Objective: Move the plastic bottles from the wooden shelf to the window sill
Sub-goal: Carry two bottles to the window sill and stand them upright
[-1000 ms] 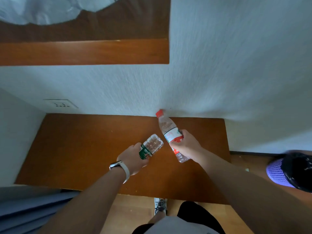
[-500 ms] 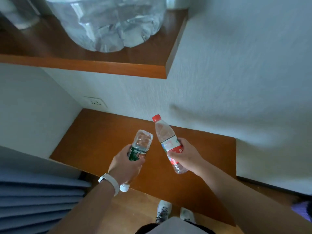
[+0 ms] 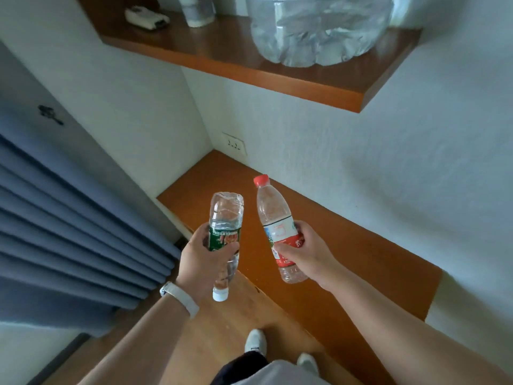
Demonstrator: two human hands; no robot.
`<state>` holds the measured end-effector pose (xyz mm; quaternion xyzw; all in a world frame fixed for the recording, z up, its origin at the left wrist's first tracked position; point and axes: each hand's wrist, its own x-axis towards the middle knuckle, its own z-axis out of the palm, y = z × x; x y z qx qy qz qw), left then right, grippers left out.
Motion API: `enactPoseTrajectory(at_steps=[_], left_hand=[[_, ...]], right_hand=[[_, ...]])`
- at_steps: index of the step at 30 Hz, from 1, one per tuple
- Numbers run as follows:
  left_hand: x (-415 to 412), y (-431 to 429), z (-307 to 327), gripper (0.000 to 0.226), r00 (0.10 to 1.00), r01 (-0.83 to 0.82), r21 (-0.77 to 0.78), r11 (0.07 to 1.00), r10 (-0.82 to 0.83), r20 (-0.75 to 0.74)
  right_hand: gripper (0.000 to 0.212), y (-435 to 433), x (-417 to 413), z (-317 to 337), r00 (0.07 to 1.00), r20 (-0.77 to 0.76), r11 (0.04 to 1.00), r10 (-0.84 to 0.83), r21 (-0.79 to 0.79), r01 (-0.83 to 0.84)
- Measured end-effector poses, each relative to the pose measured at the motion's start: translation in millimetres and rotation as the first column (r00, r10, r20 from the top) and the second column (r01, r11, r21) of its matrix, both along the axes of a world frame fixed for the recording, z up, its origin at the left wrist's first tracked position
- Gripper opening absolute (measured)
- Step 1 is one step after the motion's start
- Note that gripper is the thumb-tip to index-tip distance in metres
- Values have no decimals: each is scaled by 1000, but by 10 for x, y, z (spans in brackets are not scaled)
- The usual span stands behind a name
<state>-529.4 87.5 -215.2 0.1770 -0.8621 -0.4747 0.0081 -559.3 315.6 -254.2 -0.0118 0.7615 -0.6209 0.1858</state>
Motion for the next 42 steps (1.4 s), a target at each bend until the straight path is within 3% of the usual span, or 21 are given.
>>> enactPoseTrajectory(at_steps=[11, 21, 29, 42], left_hand=[[640, -1009, 256, 41, 944, -294, 199, 935, 317, -89], [1462, -2535, 445, 38, 873, -412, 282, 866, 464, -150], [2149, -3682, 496, 36, 805, -469, 325, 821, 549, -224], [3148, -4727, 378, 44, 609, -614, 468, 635, 759, -230]], right_hand=[[52, -1137, 71, 454, 964, -82, 965, 253, -44, -257], [49, -2862, 455, 662, 920, -124, 917, 371, -107, -385], [45, -4252, 892, 771, 863, -183, 870, 470, -70, -488], [50, -5711, 1562, 772, 725, -155, 718, 671, -107, -688]])
